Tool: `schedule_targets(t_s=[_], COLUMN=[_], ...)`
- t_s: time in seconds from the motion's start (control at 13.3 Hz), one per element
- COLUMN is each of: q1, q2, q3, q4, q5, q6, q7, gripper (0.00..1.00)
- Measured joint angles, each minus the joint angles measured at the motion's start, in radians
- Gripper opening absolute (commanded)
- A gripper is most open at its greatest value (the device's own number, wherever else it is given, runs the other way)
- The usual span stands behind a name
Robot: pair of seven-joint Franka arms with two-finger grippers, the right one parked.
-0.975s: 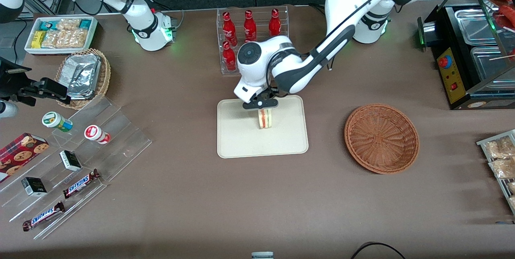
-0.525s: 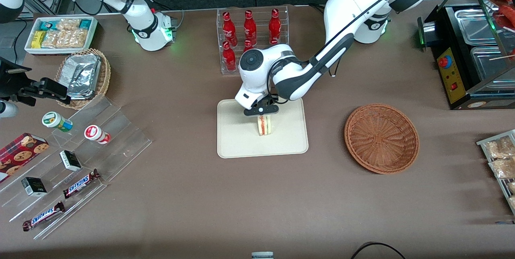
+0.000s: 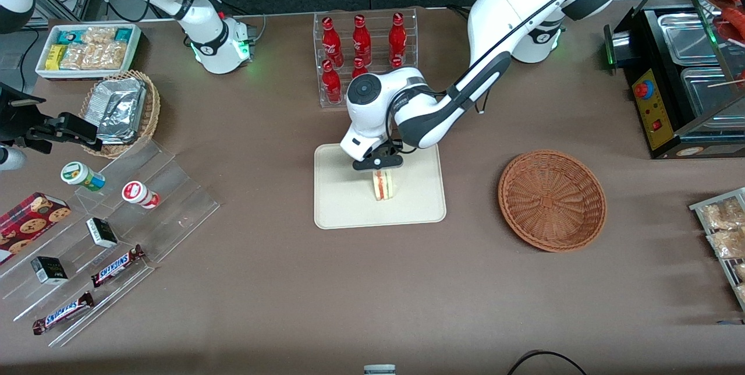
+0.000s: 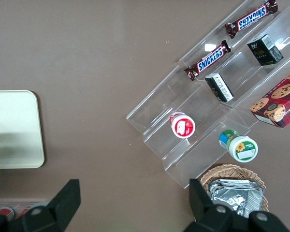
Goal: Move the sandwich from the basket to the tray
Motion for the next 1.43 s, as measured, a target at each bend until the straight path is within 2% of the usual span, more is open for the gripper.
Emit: schedule_targets(t_s=[0.45,0.75,1.05,1.43], q1=[0.001,0.020,0.114,0.268], q2=[-0.009,-0.136,-0.314,-0.467], q3=[-0.002,-0.001,-0.001,0.004], q4=[0.044,0.080,0.089,0.190], q5=[-0.020,-0.148,-0.251,-0.360], q6=[-0.069,-0.192,-0.375,-0.693], q7=[-0.010,-0.014,0.000,0.267], gripper=[1.00,1.00,1.00,1.00])
